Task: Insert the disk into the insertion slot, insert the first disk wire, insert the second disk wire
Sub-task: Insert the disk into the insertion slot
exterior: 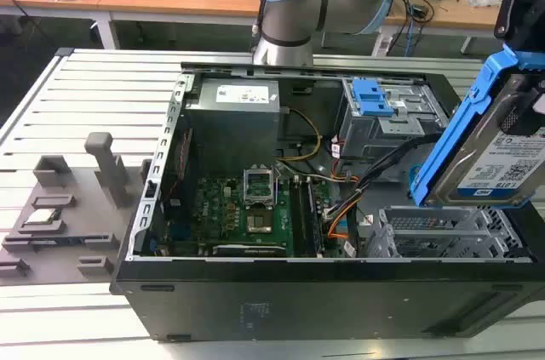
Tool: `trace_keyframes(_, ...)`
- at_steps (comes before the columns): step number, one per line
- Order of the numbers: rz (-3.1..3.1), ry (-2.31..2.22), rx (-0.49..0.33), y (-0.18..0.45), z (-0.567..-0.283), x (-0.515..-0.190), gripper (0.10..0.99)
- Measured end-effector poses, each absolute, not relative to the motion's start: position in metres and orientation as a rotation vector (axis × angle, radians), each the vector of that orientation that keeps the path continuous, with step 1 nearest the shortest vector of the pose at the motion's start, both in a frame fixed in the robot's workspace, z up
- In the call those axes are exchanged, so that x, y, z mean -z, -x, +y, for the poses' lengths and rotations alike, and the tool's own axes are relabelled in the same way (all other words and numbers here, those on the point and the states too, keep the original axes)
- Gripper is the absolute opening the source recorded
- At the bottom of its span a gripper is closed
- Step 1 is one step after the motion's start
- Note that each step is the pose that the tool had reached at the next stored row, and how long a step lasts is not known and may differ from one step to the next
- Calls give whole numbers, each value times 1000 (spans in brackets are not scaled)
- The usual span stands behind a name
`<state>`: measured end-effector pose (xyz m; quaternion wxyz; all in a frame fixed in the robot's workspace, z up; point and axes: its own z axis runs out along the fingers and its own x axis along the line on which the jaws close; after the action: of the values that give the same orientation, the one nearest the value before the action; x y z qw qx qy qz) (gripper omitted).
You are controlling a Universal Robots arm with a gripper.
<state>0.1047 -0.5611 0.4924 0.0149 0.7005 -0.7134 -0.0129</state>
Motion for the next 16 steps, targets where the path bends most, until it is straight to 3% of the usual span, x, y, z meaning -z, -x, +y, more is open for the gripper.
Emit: trace_keyframes(16, -2220, -2180, 41, -104, -557, -465, 365)
